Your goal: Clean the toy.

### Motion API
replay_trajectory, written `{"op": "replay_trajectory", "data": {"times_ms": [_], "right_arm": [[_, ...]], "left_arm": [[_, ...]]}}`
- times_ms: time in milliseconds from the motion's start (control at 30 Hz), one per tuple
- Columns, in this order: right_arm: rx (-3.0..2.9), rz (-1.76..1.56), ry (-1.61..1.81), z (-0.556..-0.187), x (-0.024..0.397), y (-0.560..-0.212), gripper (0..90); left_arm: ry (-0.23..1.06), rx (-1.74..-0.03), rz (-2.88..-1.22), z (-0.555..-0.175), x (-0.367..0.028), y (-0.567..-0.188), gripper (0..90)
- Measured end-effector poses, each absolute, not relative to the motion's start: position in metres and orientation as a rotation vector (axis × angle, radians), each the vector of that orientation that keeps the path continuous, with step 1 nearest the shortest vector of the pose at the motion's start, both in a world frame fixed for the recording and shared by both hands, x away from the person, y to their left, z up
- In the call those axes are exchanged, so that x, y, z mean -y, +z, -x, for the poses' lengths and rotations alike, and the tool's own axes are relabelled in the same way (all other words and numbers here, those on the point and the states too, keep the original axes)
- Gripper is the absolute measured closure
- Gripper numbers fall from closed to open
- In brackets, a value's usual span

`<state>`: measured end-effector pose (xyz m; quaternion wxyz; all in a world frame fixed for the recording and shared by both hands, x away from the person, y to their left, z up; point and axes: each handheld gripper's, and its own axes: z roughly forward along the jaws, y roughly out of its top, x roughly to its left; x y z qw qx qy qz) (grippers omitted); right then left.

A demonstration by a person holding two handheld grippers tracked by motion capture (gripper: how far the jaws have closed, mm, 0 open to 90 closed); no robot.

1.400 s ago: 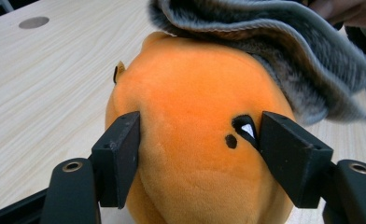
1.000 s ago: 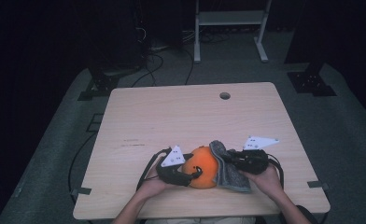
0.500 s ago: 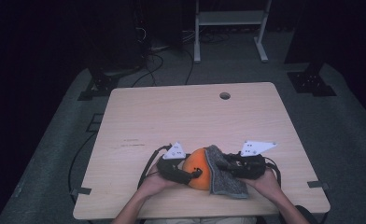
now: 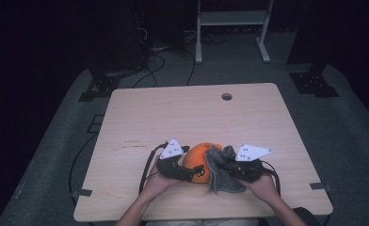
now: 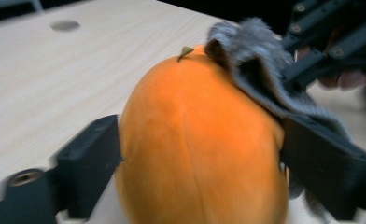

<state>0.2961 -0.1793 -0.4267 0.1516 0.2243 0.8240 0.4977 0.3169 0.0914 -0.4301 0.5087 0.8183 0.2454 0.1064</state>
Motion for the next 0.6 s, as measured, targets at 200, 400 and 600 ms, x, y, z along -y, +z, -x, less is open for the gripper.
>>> {"op": "replay_trajectory", "data": {"times_ms": [200,400,600], "right_arm": [[-2.327,-0.673,1.408,-0.299,0.179,-0.424,78.7],[-2.309,-0.755,1.347,-0.302,0.193,-0.427,78.6],[-2.292,-0.722,1.417,-0.300,0.186,-0.422,78.4]], "left_arm": [[0.344,-0.535,-2.013,-0.310,-0.091,-0.434,35.9],[0.371,-0.480,-2.025,-0.306,-0.089,-0.434,36.5],[0.396,-0.455,-2.035,-0.303,-0.089,-0.433,36.8]]}}
